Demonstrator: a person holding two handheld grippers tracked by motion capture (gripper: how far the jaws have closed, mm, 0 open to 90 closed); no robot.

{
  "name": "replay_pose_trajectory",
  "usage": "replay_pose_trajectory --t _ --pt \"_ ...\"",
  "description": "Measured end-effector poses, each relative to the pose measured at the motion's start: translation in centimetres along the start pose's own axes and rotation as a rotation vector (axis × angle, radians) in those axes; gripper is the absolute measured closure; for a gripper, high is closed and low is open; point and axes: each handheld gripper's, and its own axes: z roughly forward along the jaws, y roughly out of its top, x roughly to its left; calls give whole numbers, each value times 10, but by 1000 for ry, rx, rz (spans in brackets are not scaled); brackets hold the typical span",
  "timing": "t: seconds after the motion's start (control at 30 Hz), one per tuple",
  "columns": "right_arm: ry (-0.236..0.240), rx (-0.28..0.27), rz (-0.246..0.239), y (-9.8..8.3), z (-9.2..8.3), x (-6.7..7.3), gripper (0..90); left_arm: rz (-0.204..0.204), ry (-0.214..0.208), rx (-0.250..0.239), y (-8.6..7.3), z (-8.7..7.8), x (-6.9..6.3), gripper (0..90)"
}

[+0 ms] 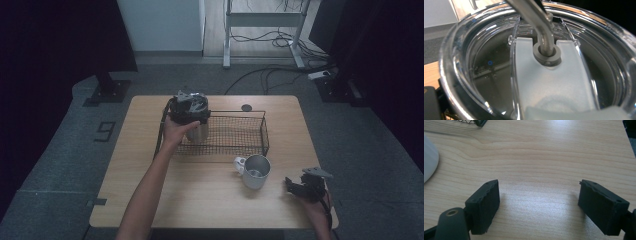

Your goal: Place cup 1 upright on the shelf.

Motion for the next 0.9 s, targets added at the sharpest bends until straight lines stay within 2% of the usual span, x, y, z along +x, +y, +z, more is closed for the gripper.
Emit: replay_pose_trajectory --t 0.13,0.5,0.77,0.9 --pt "0 0 0 0 0 0 171 -11 -1 0 -2 2 2 33" --pt "-1 0 -1 0 0 0 171 -4 19 26 -7 9 4 33" --pt "-1 0 0 0 0 0 171 -30 8 36 -13 16 6 33" --pt "-1 0 0 0 0 0 172 -21 16 40 -14 18 6 33"
